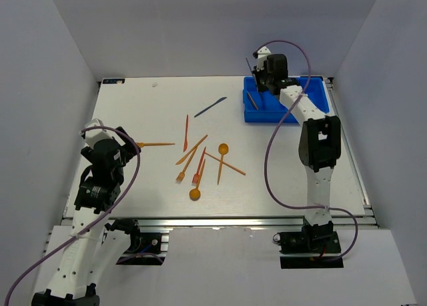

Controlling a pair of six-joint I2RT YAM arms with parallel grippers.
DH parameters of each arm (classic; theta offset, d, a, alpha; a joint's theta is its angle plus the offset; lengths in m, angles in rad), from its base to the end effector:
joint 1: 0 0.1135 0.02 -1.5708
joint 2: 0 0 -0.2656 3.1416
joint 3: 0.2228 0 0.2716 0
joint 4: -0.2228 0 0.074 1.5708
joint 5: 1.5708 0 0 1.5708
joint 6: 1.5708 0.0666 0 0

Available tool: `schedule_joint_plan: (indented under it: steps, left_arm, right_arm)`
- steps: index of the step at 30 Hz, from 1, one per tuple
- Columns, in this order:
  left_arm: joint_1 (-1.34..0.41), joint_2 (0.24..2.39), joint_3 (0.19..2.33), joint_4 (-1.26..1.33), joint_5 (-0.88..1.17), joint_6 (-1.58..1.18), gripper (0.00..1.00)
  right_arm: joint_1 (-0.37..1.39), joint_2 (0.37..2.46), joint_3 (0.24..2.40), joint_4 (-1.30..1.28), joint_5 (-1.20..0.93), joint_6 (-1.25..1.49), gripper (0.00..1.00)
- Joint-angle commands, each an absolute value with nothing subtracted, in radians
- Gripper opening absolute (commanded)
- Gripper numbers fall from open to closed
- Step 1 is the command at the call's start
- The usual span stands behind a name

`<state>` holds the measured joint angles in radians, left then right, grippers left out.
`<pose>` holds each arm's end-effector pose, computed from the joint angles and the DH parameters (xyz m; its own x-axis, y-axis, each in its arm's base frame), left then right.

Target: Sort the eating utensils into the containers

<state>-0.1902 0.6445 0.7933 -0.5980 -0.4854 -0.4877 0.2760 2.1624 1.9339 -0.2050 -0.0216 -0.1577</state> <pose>0.1831 -0.0036 0.3140 -0.2617 -0.3717 -0.8907 -0.4167 0.8759 -0.2431 0.5454 0.1560 0.2734 -0.3534 -0.2633 -0.8977 -0.3511 0.9267 -0.1336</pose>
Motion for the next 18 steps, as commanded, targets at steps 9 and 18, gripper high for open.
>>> schedule_joint_plan:
  steps: [9, 18]
  left_arm:
    - [-0.193, 0.663, 0.792, -0.589, -0.488, -0.482, 0.98]
    - [-0.195, 0.657, 0.792, -0.589, -0.483, -0.482, 0.98]
  right_arm:
    - [0.281, 2.215, 1.873, -0.031, -0.068, -0.216, 0.00]
    - [0.259, 2.112, 1.744, 0.015, -0.043, -0.193, 0.05]
